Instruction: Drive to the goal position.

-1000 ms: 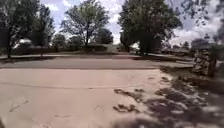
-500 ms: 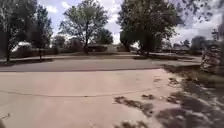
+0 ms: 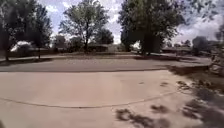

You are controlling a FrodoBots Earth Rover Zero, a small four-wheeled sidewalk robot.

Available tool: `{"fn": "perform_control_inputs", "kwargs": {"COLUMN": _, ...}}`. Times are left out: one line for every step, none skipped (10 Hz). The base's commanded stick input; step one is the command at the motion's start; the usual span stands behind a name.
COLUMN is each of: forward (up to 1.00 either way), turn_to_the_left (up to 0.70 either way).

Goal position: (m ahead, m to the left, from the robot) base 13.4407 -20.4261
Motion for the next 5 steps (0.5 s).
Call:
{"fn": "perform_control_inputs", "kwargs": {"forward": 0.70, "turn_to_the_left": -0.35}}
{"fn": "perform_control_inputs", "kwargs": {"forward": 0.70, "turn_to_the_left": -0.35}}
{"fn": "perform_control_inputs", "kwargs": {"forward": 0.70, "turn_to_the_left": -0.35}}
{"fn": "perform_control_inputs", "kwargs": {"forward": 0.70, "turn_to_the_left": -0.35}}
{"fn": "perform_control_inputs", "kwargs": {"forward": 0.70, "turn_to_the_left": -0.35}}
